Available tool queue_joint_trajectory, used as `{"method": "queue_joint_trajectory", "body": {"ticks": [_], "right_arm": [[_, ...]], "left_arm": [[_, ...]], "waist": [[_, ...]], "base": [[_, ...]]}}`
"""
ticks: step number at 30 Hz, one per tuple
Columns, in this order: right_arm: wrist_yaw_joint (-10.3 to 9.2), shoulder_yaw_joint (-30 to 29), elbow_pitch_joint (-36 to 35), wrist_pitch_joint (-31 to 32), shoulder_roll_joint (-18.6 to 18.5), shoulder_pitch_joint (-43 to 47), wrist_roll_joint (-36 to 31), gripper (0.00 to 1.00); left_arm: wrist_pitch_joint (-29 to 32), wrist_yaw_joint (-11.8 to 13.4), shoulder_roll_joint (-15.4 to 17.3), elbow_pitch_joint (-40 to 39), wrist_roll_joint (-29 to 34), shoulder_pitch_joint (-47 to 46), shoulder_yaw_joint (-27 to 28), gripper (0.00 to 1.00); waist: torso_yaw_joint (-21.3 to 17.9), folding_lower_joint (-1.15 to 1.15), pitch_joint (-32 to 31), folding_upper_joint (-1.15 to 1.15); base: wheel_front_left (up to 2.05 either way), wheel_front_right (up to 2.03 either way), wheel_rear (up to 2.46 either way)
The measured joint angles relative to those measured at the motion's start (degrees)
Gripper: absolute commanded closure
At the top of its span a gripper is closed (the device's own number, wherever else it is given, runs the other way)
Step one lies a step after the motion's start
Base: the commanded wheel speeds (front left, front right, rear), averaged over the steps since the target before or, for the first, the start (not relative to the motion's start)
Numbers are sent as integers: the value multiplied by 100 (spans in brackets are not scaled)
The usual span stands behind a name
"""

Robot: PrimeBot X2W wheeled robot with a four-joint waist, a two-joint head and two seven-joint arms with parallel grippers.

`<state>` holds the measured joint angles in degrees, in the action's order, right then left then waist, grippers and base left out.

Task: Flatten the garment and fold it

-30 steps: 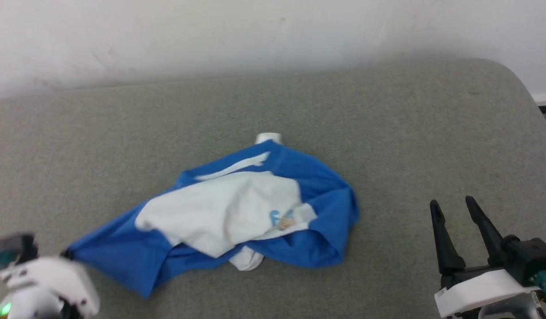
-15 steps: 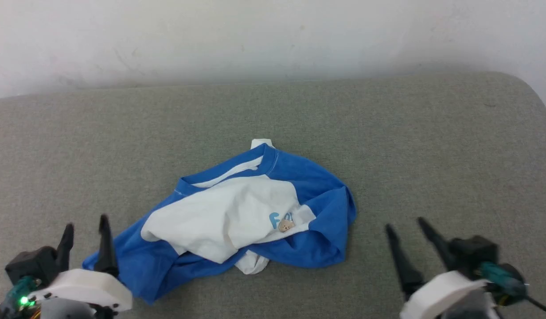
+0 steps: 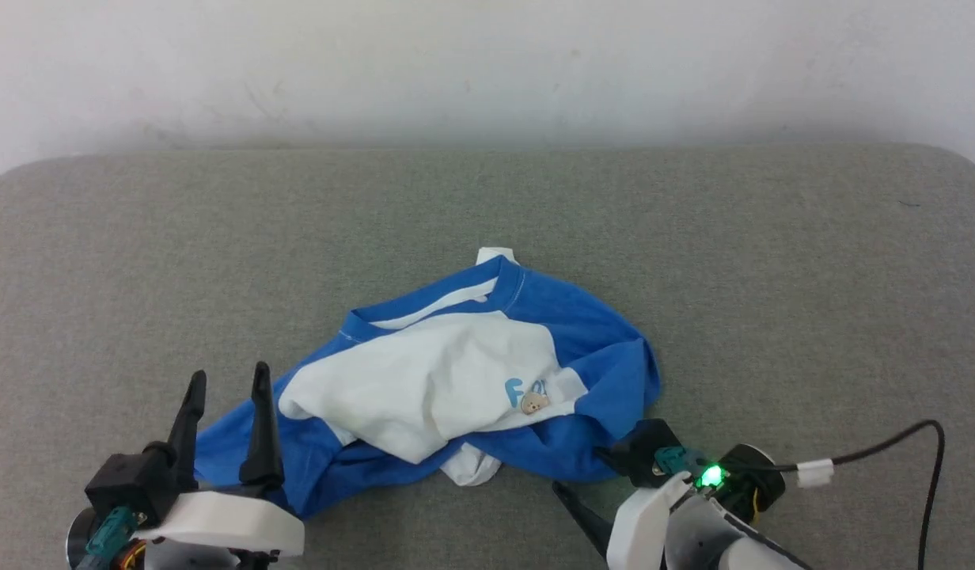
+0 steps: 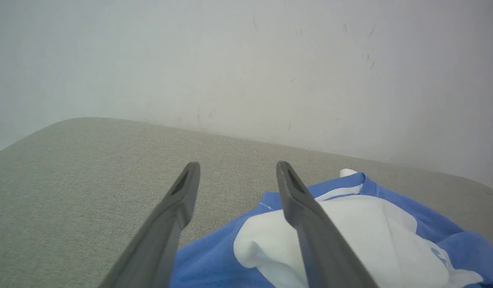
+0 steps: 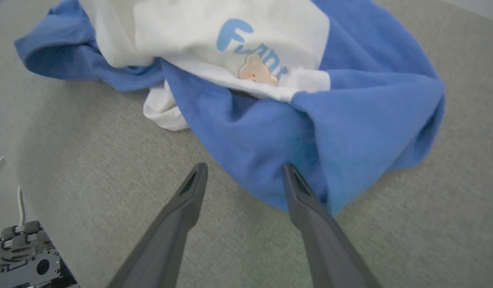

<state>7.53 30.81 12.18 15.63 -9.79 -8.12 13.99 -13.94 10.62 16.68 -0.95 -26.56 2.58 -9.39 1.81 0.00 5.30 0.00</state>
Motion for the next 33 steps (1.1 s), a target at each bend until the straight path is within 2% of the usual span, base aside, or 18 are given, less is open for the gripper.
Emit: {"method": "queue_joint_trajectory", "body": {"ticks": [2,3,4,5,8,12,16,20,23,25,26,28,33], "right_arm": [[0,134,345,8,-66,-214,82,0],[0,165,515,26,-77,-316,136,12],[0,201,684,35,-90,-418,193,63],[0,241,836,40,-100,-510,236,100],[0,235,1031,-201,-114,-702,341,100],[0,-177,706,-711,-162,-803,353,100],[1,-1028,9,-802,-391,-728,232,100],[2,-2215,-417,-511,-659,-233,36,100],[0,-2906,-294,-243,-736,233,-26,100],[0,-3149,-38,-151,-719,472,-41,100],[0,-3225,101,-163,-673,558,-27,78],[0,-3226,286,-215,-575,650,-37,0],[0,-3039,-19,-514,-131,662,250,0]], "left_arm": [[-21,-5,-38,10,16,-28,-21,0],[-22,-5,-51,14,27,-41,-23,0],[-22,-5,-64,20,44,-47,-23,0],[-22,-5,-76,26,52,-49,-22,0],[-30,-7,-101,38,60,-75,-22,0],[-31,-44,-109,42,71,-75,0,0],[-68,-44,-118,38,96,-68,42,0],[-73,-43,-124,36,102,-67,53,0],[-73,-43,-132,38,103,-67,45,0],[-73,-43,-135,45,103,-68,41,0],[-73,-43,-136,58,103,-68,42,0],[-73,-44,-145,85,103,-69,40,0],[-73,-46,-168,130,103,-69,36,0]], "waist": [[44,0,3,0],[59,0,6,0],[67,0,12,0],[69,0,15,0],[80,1,20,0],[62,1,-11,0],[-2,0,-45,0],[-70,0,-76,0],[-86,0,-79,0],[-85,0,-71,0],[-84,0,-63,0],[-78,0,-55,0],[-71,0,-71,0]], "base": [[0,0,0],[0,0,0],[0,0,0],[0,0,0],[0,0,0],[0,0,0],[0,0,0],[0,0,0],[0,0,0],[0,0,0],[0,0,0],[0,0,0],[0,0,0]]}}
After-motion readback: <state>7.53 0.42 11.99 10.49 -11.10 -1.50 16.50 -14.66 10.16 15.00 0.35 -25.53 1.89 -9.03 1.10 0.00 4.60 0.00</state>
